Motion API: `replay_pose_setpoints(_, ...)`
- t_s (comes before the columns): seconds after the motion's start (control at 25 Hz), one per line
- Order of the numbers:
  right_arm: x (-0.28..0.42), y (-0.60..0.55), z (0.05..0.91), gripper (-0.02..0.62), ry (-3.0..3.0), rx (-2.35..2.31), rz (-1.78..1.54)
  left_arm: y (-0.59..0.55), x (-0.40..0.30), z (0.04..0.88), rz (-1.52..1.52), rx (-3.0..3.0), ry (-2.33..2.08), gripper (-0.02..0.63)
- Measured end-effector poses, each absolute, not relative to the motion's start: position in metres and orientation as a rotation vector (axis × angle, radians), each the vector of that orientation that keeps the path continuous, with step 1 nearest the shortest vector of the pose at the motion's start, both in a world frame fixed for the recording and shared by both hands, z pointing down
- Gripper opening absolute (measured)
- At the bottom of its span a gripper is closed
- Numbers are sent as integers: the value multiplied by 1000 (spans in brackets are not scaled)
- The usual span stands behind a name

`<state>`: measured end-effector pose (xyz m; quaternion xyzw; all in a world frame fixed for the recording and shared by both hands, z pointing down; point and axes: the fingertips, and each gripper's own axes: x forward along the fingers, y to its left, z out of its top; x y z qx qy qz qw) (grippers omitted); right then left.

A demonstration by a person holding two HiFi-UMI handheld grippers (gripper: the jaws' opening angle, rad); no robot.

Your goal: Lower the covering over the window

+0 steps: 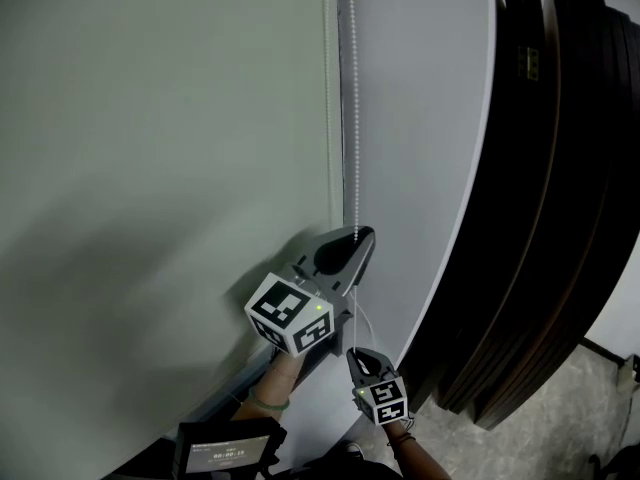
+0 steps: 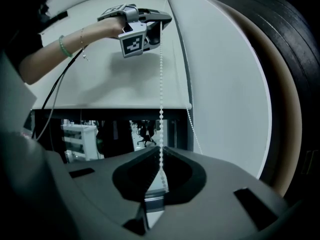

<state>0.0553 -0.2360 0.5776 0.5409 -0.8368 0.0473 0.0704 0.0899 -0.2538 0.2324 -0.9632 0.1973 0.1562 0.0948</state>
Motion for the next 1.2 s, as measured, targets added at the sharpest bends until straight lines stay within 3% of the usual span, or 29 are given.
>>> replay_pose_setpoints(0.24,66,-226,576,21,-2517,1657,179,-264,103,359,0,-2971,610,-2)
replay_pose_setpoints(0.36,70,-224,576,21,-2528,1639,209,-249,98,384,208,-3078,583,0)
replay_pose_setpoints(0.64,66,-232,578,21,-2549,1619,205,-249,83,255,659,-2930,481,51)
replay_pose_setpoints(0.76,60,-233,577,21,-2560,1589,184,-262,85,213,652,-2854,462,55)
replay_pose_setpoints(0.92,59,-231,577,21,-2569,1592,182,-268,92,200,553,-2855,445,14)
replay_pose_setpoints(1.2,74,-230,576,21,-2584,1612,204,-267,78,198,707,-2863,507,6)
